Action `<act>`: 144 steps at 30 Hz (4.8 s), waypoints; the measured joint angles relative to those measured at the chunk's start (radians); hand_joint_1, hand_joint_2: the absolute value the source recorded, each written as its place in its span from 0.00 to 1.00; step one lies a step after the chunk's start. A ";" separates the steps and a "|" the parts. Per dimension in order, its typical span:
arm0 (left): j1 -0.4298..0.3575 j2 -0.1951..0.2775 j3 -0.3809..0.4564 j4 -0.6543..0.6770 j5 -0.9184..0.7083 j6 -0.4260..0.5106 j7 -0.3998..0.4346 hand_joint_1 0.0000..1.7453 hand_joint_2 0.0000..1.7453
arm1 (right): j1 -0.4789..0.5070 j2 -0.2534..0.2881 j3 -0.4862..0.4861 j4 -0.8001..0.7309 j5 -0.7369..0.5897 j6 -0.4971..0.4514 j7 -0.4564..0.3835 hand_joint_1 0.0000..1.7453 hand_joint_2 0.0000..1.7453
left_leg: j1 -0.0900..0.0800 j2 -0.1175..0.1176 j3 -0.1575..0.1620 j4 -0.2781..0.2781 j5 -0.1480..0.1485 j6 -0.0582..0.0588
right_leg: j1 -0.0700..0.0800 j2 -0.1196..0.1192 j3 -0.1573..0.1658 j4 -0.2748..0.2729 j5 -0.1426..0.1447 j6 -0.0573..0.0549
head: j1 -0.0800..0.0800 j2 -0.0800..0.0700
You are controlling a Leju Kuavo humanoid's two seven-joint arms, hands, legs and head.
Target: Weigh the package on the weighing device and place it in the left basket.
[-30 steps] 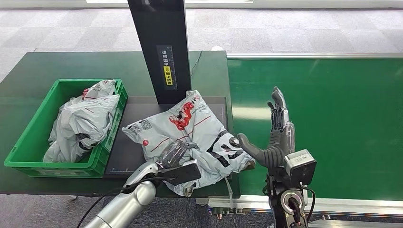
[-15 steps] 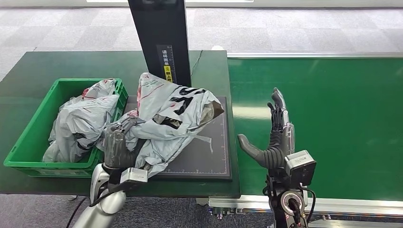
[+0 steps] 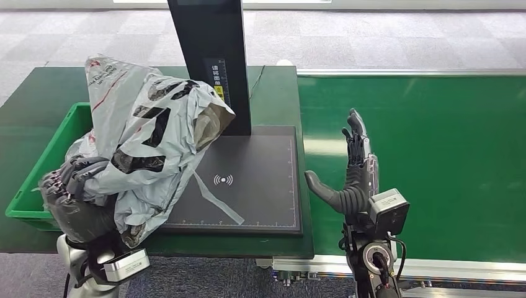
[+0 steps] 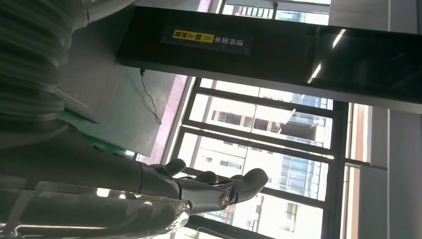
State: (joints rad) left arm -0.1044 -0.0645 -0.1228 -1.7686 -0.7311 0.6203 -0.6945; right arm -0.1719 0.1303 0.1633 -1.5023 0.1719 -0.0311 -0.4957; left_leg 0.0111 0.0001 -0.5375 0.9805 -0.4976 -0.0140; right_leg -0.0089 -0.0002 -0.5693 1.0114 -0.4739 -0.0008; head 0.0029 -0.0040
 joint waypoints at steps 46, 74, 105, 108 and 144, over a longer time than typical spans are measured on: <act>-0.173 0.004 0.093 0.266 0.200 -0.073 0.367 1.00 1.00 | -0.048 -0.047 0.075 0.223 -0.929 0.681 0.342 0.00 1.00 | 0.000 0.000 0.001 0.000 0.000 0.000 | 0.000 0.000 0.000 0.000 0.000 0.000 | 0.000 0.000; -0.383 0.063 0.244 0.820 -0.537 -0.061 0.840 1.00 1.00 | -0.064 -0.047 0.073 0.283 -0.778 0.636 0.304 0.00 1.00 | 0.002 0.012 0.004 0.000 0.000 0.000 | 0.002 0.010 0.000 0.001 0.003 -0.004 | 0.000 0.000; -0.243 -0.029 0.317 0.608 0.859 -0.638 0.353 0.00 1.00 | -0.090 -0.061 0.045 0.283 -0.605 0.512 0.259 0.00 0.50 | 0.001 0.007 0.004 0.000 0.001 0.000 | 0.001 0.008 0.001 0.001 0.003 -0.004 | 0.000 0.000; -0.211 -0.032 0.277 0.563 0.901 -0.661 0.358 0.00 1.00 | -0.109 -0.062 0.038 0.283 -0.532 0.457 0.243 0.00 1.00 | 0.001 0.007 0.004 0.000 0.001 0.000 | 0.001 0.008 0.001 0.001 0.003 -0.004 | 0.000 0.000; -0.083 -0.028 0.014 0.467 0.880 -0.677 0.454 0.00 1.00 | -0.141 0.006 0.129 0.031 -0.046 0.090 0.141 0.00 0.00 | 0.001 0.006 0.000 0.000 0.000 0.000 | 0.001 0.007 -0.003 0.001 0.003 -0.004 | 0.000 0.000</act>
State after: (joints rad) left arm -0.1871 -0.0921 -0.1089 -1.3011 0.1485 -0.0570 -0.2403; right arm -0.3126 0.1362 0.2923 -1.4709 0.1257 0.0587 -0.3551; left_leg 0.0119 0.0063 -0.5376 0.9806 -0.4971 -0.0141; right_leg -0.0079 0.0069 -0.5727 1.0126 -0.4710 -0.0044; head 0.0029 -0.0041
